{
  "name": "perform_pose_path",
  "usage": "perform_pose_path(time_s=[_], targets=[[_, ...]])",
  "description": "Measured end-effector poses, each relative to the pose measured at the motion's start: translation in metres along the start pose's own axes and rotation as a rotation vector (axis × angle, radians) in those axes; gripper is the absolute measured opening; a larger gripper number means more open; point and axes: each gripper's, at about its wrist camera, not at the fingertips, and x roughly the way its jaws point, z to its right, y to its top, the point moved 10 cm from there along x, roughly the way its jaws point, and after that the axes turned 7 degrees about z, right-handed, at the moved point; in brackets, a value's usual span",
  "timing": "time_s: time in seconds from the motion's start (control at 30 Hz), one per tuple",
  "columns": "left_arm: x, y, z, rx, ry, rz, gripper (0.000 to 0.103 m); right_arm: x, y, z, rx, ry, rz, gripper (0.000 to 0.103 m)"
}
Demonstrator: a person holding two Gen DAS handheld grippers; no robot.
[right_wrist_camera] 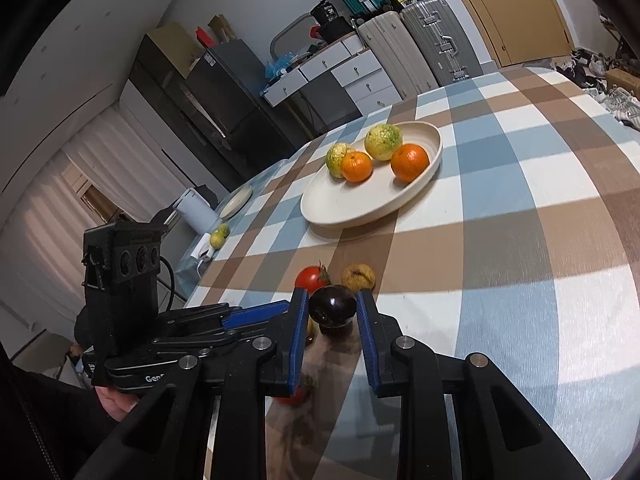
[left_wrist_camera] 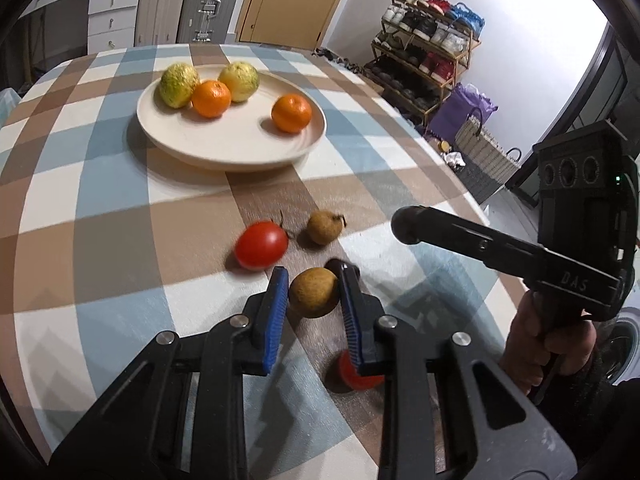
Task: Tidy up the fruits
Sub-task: 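Grasp the small brown kiwi with the left tool while the right tool lifts the plum, then carry the plum and kiwi onto the cream plate and open both tools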
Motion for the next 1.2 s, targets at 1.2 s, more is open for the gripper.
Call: perform_pose_path(time_s=[1.2], targets=[[0.047,0.15,-0.121,-0.066,0.104,0.163,0.024,0.15,0.179,-0.005,-0.132,-0.016,-0.01,0.025]])
